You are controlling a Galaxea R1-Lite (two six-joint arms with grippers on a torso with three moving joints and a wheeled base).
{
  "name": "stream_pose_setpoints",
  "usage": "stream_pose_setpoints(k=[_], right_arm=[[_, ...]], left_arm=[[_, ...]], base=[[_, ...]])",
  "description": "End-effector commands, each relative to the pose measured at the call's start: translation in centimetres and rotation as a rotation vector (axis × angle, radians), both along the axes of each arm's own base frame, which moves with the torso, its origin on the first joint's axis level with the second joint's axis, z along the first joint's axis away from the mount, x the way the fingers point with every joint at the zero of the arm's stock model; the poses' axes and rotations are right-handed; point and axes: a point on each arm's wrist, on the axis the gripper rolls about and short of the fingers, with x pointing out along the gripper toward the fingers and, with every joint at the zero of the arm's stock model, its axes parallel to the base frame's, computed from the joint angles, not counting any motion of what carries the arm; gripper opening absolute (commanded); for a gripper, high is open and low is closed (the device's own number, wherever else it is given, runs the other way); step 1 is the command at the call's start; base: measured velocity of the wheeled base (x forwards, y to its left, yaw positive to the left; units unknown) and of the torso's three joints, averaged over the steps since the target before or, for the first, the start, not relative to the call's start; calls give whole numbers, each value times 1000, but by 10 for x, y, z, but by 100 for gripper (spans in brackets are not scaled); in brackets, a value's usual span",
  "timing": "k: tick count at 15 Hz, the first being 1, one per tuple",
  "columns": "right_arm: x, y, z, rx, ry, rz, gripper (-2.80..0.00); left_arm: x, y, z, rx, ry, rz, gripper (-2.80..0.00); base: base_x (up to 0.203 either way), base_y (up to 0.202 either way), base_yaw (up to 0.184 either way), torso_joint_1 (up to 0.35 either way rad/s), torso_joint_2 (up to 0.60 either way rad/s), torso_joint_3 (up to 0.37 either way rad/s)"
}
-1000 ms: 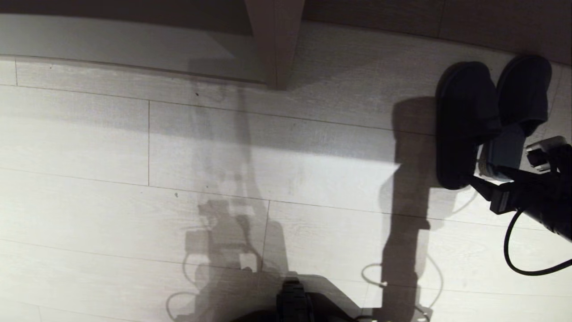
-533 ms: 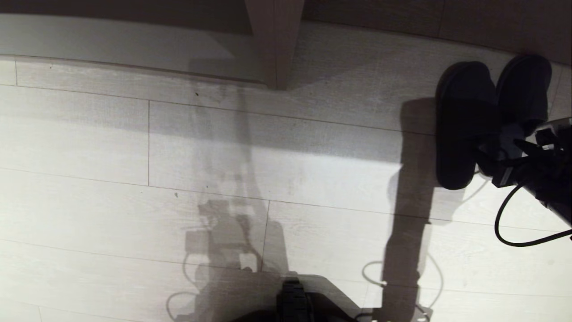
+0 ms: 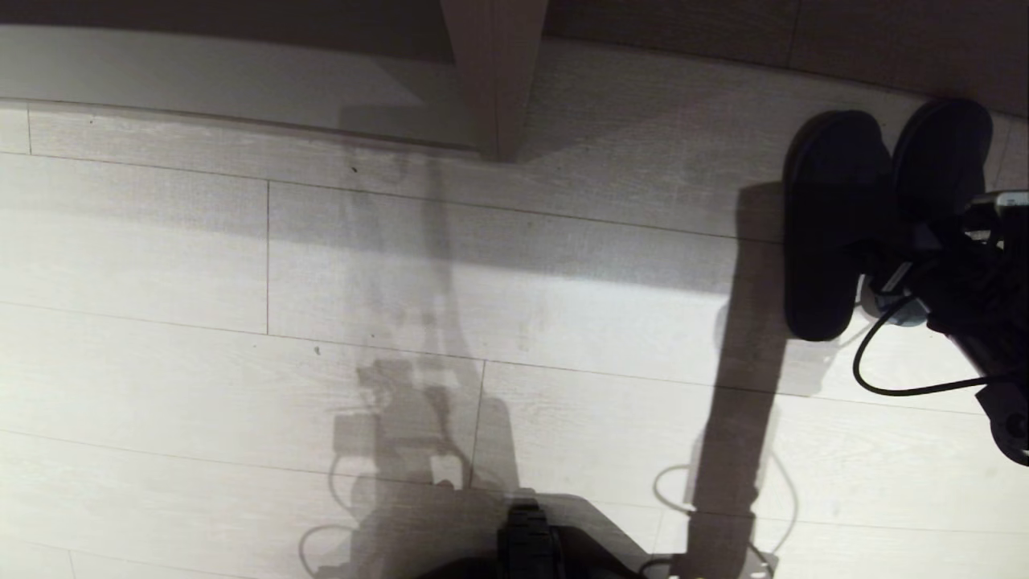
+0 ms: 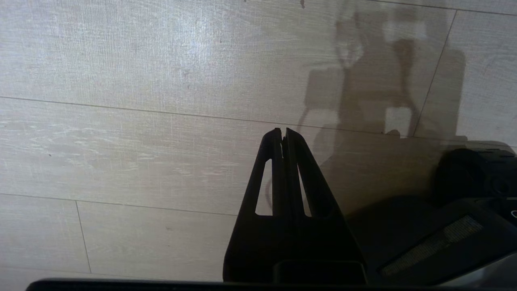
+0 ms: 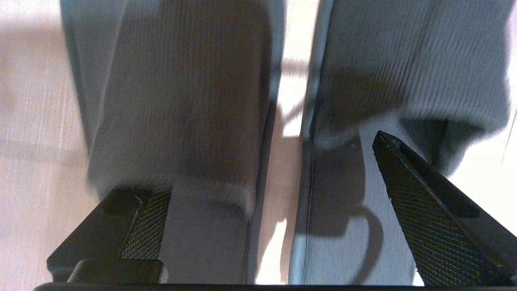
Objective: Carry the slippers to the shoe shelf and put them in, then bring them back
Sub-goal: Pick up the slippers on the floor
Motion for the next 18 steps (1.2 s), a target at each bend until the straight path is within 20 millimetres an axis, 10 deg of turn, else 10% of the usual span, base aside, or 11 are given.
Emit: stream_pose_setpoints(k=[1, 16, 17, 18], right_arm=[[19, 1, -8, 10, -32, 11, 0], [71, -5, 20, 13, -232, 45, 0], [70, -5, 21, 12, -237, 45, -280], [70, -5, 22, 10, -240, 45, -280]], left_arm=[[0, 0, 0, 0, 0, 0, -280], [0, 0, 0, -4, 0, 0, -280], [0, 0, 0, -5, 0, 0, -280], [0, 0, 0, -5, -1, 0, -280]], base=[[0, 0, 0, 0, 0, 0], [0, 0, 0, 0, 0, 0], [0, 0, 0, 0, 0, 0], [0, 0, 0, 0, 0, 0]])
